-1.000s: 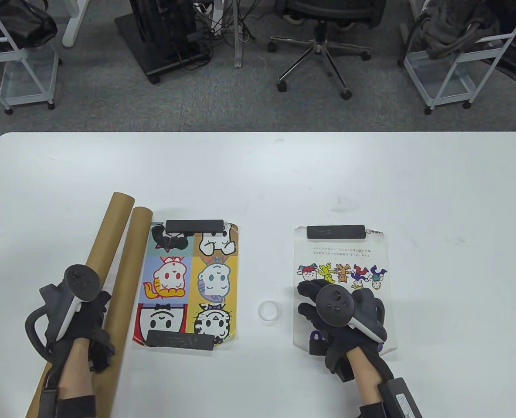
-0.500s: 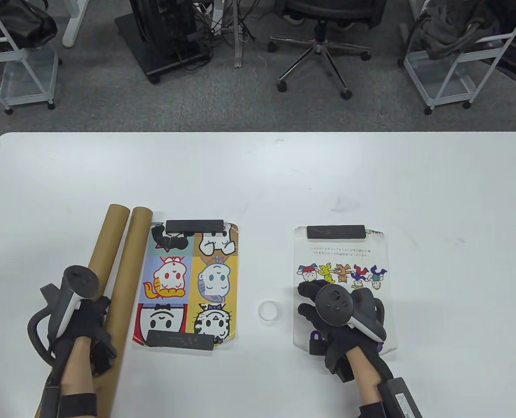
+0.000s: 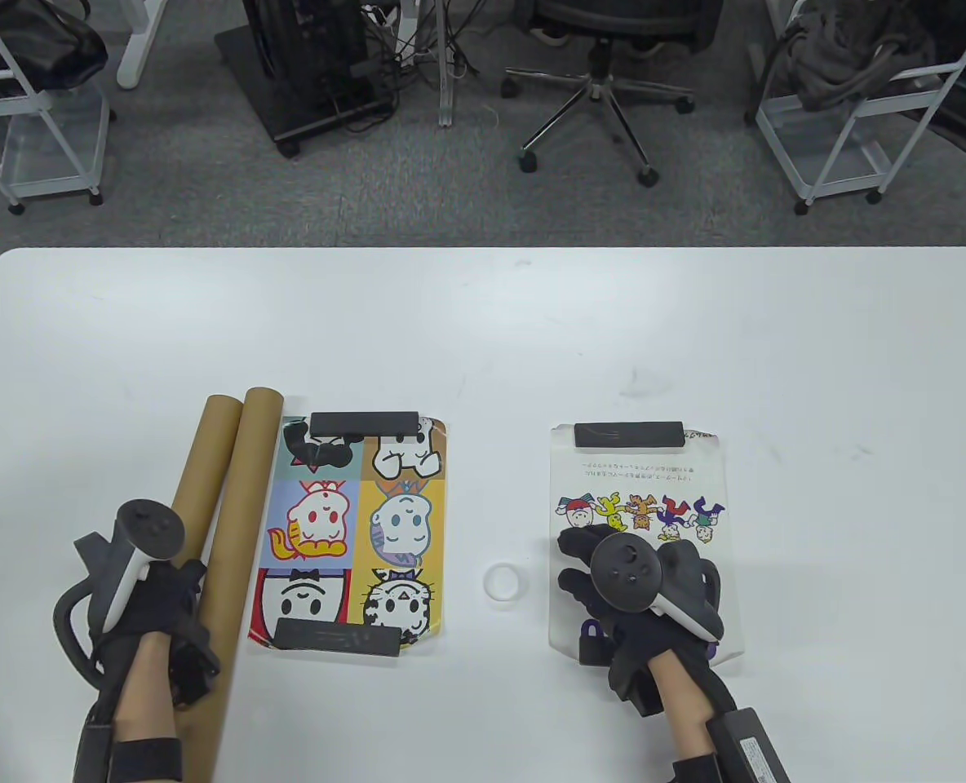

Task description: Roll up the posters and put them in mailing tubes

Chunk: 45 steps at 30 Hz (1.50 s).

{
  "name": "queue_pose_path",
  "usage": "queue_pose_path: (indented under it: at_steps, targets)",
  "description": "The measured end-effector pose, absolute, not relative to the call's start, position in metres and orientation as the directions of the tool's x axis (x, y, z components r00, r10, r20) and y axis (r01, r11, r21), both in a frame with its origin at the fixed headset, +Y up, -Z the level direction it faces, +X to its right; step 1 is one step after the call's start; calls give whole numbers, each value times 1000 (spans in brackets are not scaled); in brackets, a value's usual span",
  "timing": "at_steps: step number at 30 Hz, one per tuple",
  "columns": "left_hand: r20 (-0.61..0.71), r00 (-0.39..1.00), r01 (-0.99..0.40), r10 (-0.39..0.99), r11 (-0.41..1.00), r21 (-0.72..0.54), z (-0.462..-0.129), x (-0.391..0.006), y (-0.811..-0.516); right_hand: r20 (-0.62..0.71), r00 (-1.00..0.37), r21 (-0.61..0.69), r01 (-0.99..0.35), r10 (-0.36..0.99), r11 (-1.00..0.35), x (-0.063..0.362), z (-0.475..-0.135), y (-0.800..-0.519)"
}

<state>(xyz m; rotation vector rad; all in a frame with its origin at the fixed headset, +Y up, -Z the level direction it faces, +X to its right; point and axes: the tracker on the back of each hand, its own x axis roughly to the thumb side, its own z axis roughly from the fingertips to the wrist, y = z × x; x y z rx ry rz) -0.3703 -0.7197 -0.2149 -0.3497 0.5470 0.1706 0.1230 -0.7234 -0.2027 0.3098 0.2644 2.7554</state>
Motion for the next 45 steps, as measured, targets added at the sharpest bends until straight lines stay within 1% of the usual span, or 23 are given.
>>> queue_pose_path:
  at_steps: [3,6,11,15,17,21,25,27,28,30,32,36,38,39,43,45]
  targets:
    - [-547,837,-162,26,966,-202,-212,-365,-706,177,-911,219,-331,371,-918,124,-203,-723]
    - [-517,855,-130,37,981,-144,-209,-355,-690,175,-907,216,-344,383,-914,126,-202,-722]
    - [-454,889,-110,50,988,-107,-208,-334,-672,186,-905,206,-346,383,-915,126,-200,-719]
    - [-402,916,-35,8,998,-59,-214,-305,-662,185,-901,211,-355,393,-911,127,-200,-719]
    - [-340,939,33,-57,997,-75,-221,-286,-659,182,-899,216,-360,399,-908,127,-200,-720]
    - [-273,950,127,-152,986,-108,-237,-259,-656,184,-898,221,-358,399,-907,127,-200,-721]
    - [-216,948,212,-235,970,-121,-259,-236,-656,174,-902,229,-353,395,-907,128,-202,-723]
    - [-173,948,255,-268,962,-95,-276,-224,-654,173,-902,239,-352,397,-905,129,-202,-724]
    - [-167,947,261,-276,960,-105,-284,-219,-653,172,-901,242,-352,397,-904,129,-203,-725]
    - [-115,953,267,-282,955,-132,-300,-209,-653,168,-902,251,-350,397,-902,129,-202,-726]
    - [-84,947,298,-310,946,-130,-314,-199,-654,166,-900,250,-356,402,-900,129,-202,-727]
    - [-7,934,350,-356,921,-168,-339,-183,-663,158,-905,262,-348,396,-900,130,-203,-729]
    - [26,928,370,-372,908,-199,-352,-178,-672,152,-905,265,-350,398,-898,132,-203,-729]
    - [60,932,362,-357,909,-206,-359,-177,-677,147,-904,259,-357,402,-897,133,-204,-729]
    - [94,940,341,-328,898,-277,-380,-172,-696,132,-904,265,-363,407,-893,136,-205,-730]
    - [112,924,381,-365,875,-298,-389,-168,-707,129,-905,264,-363,405,-894,137,-206,-730]
